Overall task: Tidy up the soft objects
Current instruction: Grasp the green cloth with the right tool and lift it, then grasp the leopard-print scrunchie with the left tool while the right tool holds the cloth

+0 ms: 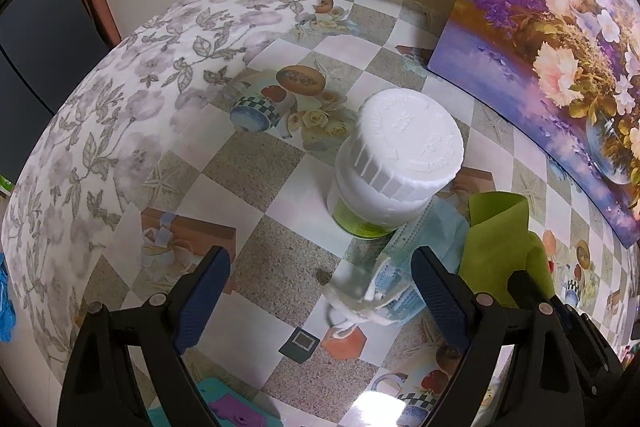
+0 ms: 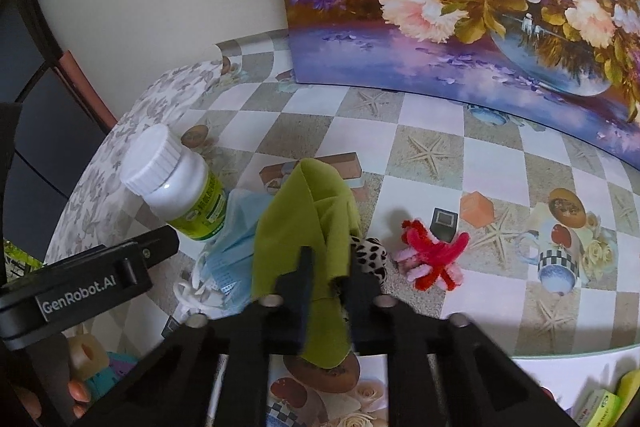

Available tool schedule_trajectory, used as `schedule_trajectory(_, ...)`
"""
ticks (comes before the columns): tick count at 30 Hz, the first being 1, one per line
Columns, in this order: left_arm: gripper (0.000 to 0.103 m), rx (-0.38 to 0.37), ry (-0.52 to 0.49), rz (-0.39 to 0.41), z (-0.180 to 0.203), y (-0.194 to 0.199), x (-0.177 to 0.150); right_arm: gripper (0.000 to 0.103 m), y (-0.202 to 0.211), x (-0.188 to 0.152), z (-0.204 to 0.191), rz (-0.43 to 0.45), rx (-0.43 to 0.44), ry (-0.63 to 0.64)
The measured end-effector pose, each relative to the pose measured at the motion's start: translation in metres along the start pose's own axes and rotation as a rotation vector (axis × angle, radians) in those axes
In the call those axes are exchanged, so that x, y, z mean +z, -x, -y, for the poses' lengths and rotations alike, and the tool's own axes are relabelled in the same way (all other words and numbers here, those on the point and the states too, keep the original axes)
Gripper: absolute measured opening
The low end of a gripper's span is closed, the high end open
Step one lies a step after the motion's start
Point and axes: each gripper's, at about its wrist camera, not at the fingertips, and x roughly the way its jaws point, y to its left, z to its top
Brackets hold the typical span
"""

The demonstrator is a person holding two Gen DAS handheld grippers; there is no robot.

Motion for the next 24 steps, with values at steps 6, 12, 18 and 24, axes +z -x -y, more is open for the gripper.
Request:
schedule_trajectory(6, 0.092, -0.01, -0.004, 0.005, 0.001, 0.003, 0.0, 0.002, 0.008, 0.002, 0.0, 0.024, 0.039, -0.013)
schedule_trajectory(12, 0.092, -0.029, -0.01, 0.025, 0.003, 0.013, 0.002, 0.002, 0.026, 0.008, -0.002, 0.063, 0.077, -0.019)
schedule_trajectory(18, 0.092, -0.044, -0.015, 0.046, 0.005, 0.023, 0.005, 0.002, 0.052, 0.014, -0.001, 0.12, 0.103, -0.028)
schedule_trajectory(24, 0.092, -0.055, -0.023, 0.058, 0.009, 0.03, 0.005, 0.002, 0.081, 0.021, 0.005, 0.188, 0.113, -0.04)
